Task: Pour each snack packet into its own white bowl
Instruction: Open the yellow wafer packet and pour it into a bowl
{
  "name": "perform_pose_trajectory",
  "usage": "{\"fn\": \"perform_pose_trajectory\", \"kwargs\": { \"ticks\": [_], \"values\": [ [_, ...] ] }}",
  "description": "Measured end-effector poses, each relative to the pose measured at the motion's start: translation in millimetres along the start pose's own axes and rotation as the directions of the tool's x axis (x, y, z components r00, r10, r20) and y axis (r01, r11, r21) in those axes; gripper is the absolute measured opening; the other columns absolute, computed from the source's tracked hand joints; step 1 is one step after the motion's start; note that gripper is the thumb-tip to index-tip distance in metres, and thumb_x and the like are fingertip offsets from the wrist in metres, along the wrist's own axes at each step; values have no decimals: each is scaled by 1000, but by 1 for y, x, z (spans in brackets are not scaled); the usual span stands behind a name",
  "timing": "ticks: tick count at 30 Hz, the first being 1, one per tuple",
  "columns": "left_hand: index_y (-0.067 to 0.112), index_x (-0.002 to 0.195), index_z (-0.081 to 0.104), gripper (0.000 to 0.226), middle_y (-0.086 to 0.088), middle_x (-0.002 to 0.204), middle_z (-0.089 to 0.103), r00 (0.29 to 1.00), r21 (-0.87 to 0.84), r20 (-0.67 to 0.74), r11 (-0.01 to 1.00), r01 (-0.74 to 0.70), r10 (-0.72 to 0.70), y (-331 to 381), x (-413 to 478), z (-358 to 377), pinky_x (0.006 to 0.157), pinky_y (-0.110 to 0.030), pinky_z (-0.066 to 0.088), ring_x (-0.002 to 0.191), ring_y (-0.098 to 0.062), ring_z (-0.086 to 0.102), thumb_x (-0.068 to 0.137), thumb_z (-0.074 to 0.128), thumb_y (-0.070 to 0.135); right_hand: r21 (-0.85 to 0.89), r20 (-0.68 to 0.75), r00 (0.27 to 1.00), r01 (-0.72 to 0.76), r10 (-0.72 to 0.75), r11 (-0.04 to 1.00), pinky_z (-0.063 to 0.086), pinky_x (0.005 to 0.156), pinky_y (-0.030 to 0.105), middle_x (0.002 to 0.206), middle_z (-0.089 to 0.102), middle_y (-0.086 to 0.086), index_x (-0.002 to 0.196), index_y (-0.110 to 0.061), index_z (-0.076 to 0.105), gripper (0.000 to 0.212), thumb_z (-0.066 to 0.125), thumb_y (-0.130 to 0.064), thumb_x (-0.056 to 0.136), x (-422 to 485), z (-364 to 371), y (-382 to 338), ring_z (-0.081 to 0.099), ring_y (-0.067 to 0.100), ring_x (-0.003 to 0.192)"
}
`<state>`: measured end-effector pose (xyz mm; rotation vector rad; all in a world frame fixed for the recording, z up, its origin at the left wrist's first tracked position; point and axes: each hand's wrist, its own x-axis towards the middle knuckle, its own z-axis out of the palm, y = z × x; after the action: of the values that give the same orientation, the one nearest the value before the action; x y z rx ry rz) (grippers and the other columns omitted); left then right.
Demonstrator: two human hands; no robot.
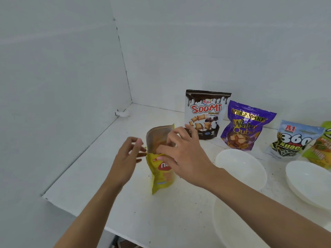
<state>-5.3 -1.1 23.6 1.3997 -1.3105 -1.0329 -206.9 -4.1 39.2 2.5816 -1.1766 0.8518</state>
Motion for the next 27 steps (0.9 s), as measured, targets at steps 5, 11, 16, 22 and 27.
{"fn": "perform_pose_trajectory", "kwargs": {
  "ticks": [5, 11, 16, 22, 27],
  "values": [
    [18, 107, 62, 40, 6, 105, 72, 994, 9, 109, 999, -31, 30, -48, -34, 13, 95, -41, 53, 107, -10, 68, 103, 42, 52, 89, -5, 994, -107, 108, 990, 41, 92, 45, 89, 55, -7, 99, -26, 66, 22, 48, -39, 98, 13, 9, 2, 49, 19, 98],
    [24, 124, 59, 28, 2, 111, 72, 994, -63, 111, 998, -3, 10, -78, -40, 21, 85, -34, 59, 106, -23, 70, 98, 56, 36, 391, -29, 942, -297, 334, 871, 43, 90, 50, 98, 64, -11, 98, -21, 68, 22, 56, -39, 95, 34, 1, 6, 49, 12, 97],
    [21, 122, 64, 37, -2, 116, 72, 1000, -198, 4, 980, -6, 7, -66, -31, 24, 92, -48, 59, 108, -24, 70, 95, 59, 47, 587, -51, 844, -408, 535, 700, 52, 86, 49, 94, 69, -9, 94, -23, 68, 22, 58, -43, 93, 43, -18, 11, 62, 16, 96],
    [26, 144, 46, 47, -3, 135, 65, 999, -577, 31, 815, 52, -42, -50, -27, 38, 108, -56, 45, 126, -28, 62, 100, 49, 42, 734, -45, 731, -438, 681, 519, 55, 70, 18, 88, 68, -11, 93, -20, 67, 11, 62, -28, 98, 47, -40, 19, 66, 0, 83],
    [50, 139, 34, 60, -2, 126, 67, 996, -666, -72, 741, -90, 57, -21, -27, 53, 87, -49, 57, 112, -28, 68, 89, 66, 56, 740, -144, 596, -465, 790, 486, 59, 73, 29, 91, 69, -9, 95, -18, 69, 14, 62, -30, 98, 47, -52, 27, 68, 10, 89]
  ]
}}
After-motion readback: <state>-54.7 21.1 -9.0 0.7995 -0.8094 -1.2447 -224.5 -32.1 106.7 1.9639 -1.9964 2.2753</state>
